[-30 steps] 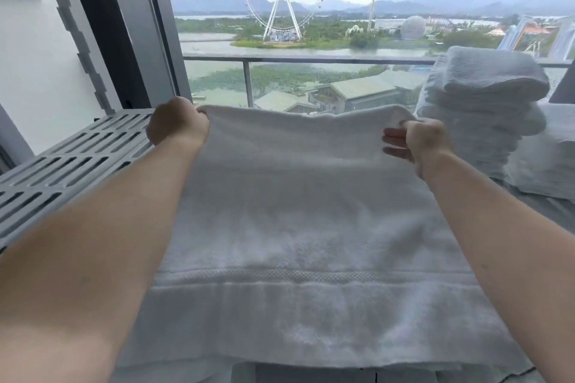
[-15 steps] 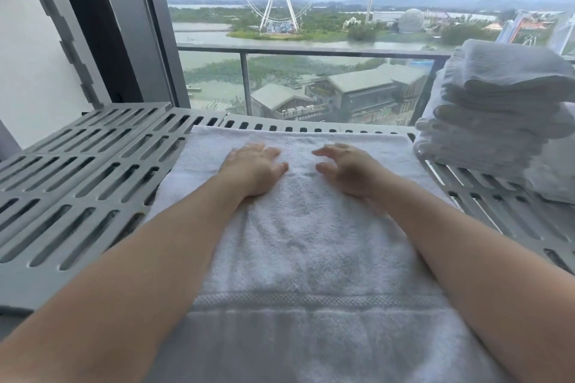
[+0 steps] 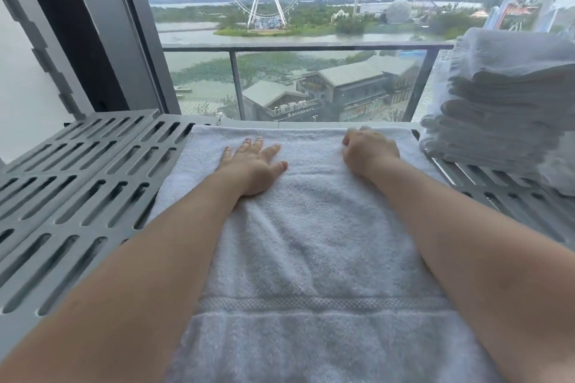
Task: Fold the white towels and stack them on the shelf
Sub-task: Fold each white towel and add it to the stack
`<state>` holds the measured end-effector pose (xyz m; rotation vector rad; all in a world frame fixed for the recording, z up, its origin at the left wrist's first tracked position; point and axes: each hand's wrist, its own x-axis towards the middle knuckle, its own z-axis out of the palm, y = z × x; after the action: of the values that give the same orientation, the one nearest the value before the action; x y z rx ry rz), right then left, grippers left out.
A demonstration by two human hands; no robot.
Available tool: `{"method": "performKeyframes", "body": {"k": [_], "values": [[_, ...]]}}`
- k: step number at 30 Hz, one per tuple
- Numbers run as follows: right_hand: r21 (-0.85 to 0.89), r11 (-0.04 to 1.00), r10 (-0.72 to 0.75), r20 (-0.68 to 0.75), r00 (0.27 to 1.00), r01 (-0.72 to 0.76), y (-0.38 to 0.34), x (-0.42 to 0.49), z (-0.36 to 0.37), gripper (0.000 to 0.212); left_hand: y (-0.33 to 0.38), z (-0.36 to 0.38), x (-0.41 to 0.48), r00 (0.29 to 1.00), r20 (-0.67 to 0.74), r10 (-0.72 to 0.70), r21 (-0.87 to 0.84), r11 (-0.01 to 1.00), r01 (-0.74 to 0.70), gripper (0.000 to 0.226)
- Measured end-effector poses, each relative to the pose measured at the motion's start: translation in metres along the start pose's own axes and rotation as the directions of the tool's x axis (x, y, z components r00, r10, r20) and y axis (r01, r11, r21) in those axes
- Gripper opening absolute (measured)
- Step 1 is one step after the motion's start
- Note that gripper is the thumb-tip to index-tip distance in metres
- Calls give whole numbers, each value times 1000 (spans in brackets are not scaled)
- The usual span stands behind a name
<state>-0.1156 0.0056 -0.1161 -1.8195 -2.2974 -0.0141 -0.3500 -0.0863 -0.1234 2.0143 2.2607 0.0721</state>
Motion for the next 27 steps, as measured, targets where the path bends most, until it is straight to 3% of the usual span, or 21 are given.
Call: {"method": "performKeyframes", "body": {"k": [3, 6, 11, 15, 20, 27], "values": [[-64, 998, 12, -93, 996, -18, -6, 7, 3, 32, -3, 1, 8, 1000, 4, 25, 5, 1000, -25, 68], [9, 997, 72, -133, 988, -72, -6, 24, 5, 34, -7, -2, 17, 999, 6, 46, 5, 999, -46, 68], [109, 993, -5, -269, 963, 35, 8, 44, 22, 41, -14, -6, 37, 999, 4, 41, -17, 999, -41, 70], [108, 993, -24, -215, 976, 48, 13, 60, 26, 34, -12, -4, 43, 1000, -5, 6, -25, 1000, -6, 73], [98, 991, -88, -62, 994, 94, 14, 74, 32, 43, -11, -1, 47, 999, 6, -44, -5, 999, 44, 75], [147, 984, -109, 22, 994, 105, 12, 76, 29, 56, 0, -11, 58, 992, 65, -108, 56, 993, 104, 74]]}}
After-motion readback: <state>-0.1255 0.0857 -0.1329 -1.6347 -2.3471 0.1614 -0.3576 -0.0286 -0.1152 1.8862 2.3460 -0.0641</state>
